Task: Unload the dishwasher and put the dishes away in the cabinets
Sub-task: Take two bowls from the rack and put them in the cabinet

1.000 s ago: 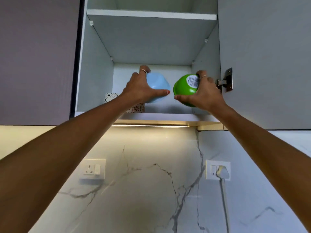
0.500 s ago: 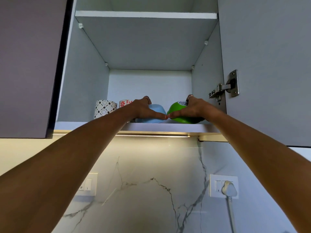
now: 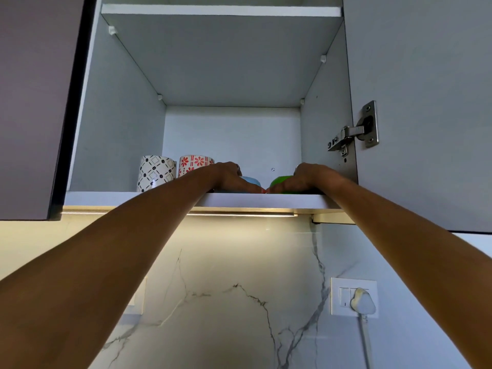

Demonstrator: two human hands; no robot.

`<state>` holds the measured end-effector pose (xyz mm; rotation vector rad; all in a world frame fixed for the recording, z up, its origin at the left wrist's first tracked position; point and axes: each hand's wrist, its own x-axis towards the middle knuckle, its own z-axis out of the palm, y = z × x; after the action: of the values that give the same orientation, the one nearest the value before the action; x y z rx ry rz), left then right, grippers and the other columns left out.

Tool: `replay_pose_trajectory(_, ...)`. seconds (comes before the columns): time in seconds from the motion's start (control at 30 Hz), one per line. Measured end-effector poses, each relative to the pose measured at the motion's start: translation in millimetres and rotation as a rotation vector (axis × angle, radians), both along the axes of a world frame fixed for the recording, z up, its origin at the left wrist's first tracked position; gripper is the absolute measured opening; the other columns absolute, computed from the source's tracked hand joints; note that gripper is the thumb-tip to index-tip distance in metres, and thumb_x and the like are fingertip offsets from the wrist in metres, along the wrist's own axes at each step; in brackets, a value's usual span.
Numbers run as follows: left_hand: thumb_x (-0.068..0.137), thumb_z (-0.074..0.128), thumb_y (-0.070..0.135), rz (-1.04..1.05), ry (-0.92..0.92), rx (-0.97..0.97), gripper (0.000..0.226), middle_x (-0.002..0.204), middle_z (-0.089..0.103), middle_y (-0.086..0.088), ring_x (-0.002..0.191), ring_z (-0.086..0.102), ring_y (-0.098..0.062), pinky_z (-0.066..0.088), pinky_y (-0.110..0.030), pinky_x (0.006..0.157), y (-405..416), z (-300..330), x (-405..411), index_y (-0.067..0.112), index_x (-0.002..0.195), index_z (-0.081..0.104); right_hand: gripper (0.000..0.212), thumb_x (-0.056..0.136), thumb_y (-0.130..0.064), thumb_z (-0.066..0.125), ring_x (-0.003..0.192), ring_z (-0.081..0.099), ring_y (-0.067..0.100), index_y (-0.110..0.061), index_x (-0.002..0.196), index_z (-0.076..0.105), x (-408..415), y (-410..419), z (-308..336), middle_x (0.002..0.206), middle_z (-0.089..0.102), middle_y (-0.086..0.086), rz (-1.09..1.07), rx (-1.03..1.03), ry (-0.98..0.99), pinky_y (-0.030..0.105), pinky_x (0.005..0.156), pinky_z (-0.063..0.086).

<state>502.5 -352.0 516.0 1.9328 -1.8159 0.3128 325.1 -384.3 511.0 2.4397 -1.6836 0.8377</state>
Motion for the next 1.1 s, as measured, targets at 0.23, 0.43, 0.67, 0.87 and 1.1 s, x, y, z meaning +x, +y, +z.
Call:
replay_pose_trajectory(0.23, 0.081, 0.054, 0.065, -0.001, -0.034, 0.007, 0.076, 0.139, 0.047, -0.007, 0.122, 0.048, -0.025, 0.038, -0.035, 0.1, -5.0, -1.7, 3.7, 0.013, 0.135, 0.044, 0.089, 0.074, -0.073, 0.054, 0.128, 0.045, 0.028, -0.014, 0.139, 0.042, 4.3, -9.9, 1.2, 0.144, 0.043, 0.01, -0.012, 0.056, 0.029, 0.034, 0.091, 0.037)
replay_pose_trajectory(0.43, 0.084, 0.051, 0.06, -0.063, -0.074, -0.01, 0.071, 0.144, 0.042, -0.009, 0.128, 0.043, -0.026, 0.034, -0.04, 0.11, 2.2, -3.0, 7.8, 0.014, 0.139, 0.043, 0.084, 0.082, -0.068, 0.049, 0.131, 0.041, 0.029, -0.008, 0.141, 0.038, 1.2, -10.3, -0.2, 0.147, 0.039, 0.013, -0.017, 0.036, 0.026, 0.036, 0.102, 0.034)
replay_pose_trajectory(0.67, 0.083, 0.06, 0.053, -0.068, -0.048, 0.0, 0.067, 0.144, 0.043, -0.007, 0.13, 0.042, -0.025, 0.032, -0.04, 0.112, 13.8, -3.1, 18.4, 0.022, 0.14, 0.043, 0.08, 0.079, -0.069, 0.054, 0.119, 0.052, 0.027, -0.008, 0.129, 0.051, -1.1, -7.6, -0.5, 0.134, 0.053, 0.011, -0.02, -0.046, 0.02, 0.028, 0.083, 0.035)
replay_pose_trajectory(0.87, 0.086, 0.061, 0.047, -0.073, -0.06, -0.014, 0.062, 0.142, 0.046, -0.006, 0.128, 0.044, -0.023, 0.033, -0.037, 0.111, 10.2, -4.8, 20.1, 0.018, 0.139, 0.045, 0.07, 0.086, -0.059, 0.052, 0.12, 0.052, 0.027, -0.005, 0.13, 0.052, -2.2, -1.2, -0.4, 0.132, 0.055, 0.012, -0.019, -0.092, 0.034, 0.031, 0.092, 0.041)
replay_pose_trajectory(1.1, 0.089, 0.065, 0.026, -0.08, -0.08, -0.034, 0.053, 0.142, 0.045, -0.011, 0.128, 0.045, -0.026, 0.035, -0.038, 0.109, 3.4, -3.4, 21.9, 0.013, 0.137, 0.048, 0.057, 0.087, -0.044, 0.061, 0.115, 0.055, 0.028, -0.004, 0.127, 0.055, -2.7, -8.0, 1.3, 0.128, 0.058, 0.014, -0.009, -0.141, -0.02, 0.032, 0.09, 0.045)
